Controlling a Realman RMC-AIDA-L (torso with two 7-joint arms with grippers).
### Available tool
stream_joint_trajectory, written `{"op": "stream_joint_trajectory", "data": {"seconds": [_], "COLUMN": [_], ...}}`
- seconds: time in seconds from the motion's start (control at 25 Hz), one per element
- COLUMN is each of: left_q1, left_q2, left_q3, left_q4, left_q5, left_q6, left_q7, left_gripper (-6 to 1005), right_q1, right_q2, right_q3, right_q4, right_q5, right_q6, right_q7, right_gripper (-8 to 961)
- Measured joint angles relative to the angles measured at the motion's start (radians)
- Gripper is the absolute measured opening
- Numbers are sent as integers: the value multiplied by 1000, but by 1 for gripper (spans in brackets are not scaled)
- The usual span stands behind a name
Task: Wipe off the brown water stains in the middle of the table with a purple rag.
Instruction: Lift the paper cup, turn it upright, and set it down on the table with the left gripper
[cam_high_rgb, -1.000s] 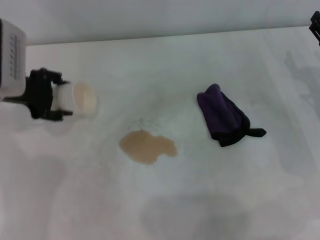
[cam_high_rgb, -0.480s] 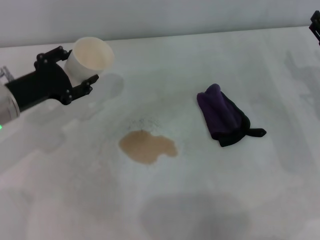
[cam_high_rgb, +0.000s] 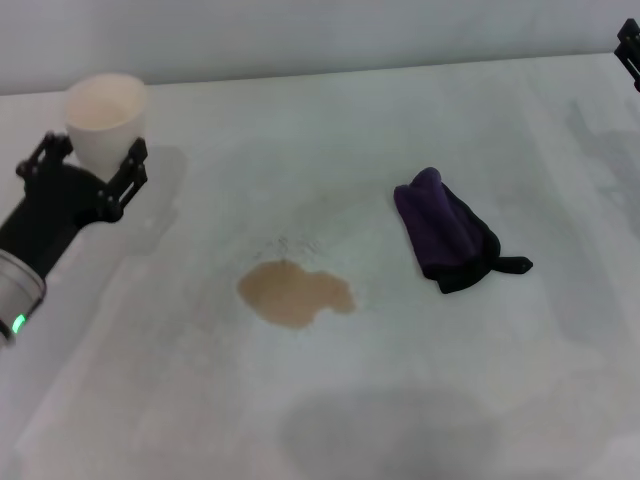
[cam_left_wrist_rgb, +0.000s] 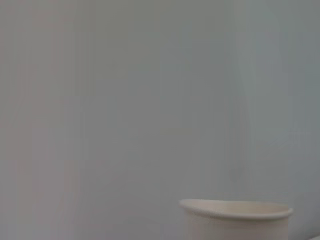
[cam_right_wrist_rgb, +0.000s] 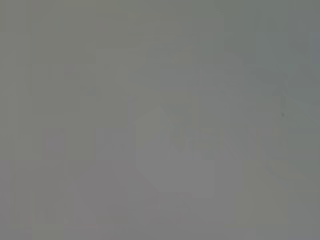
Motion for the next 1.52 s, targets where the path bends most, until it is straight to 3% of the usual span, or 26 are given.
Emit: {"op": "stream_joint_trajectory", "data": {"seconds": [0.28, 1.08, 1.44, 1.52], "left_q1": [2, 25, 51, 54], "left_q2": [-3, -8, -8, -8], "left_q3": [0, 0, 0, 0], "left_q4": [101, 148, 178, 184], "left_q5": [-90, -83, -86, -86], "left_q6": [-202, -313, -300, -300], "left_q7": [-1, 10, 129, 134], "left_gripper": [699, 703, 715, 786], "right_q1": [8, 29, 31, 32], "right_q2": [0, -2, 0, 0], "right_q3": [0, 0, 1, 2], "right_q4": [0, -5, -5, -5], "right_q5": [0, 0, 0, 0], "right_q6": [-5, -57, -65, -70], "right_q7": [0, 0, 0, 0], "right_gripper": [868, 867, 866, 866]}}
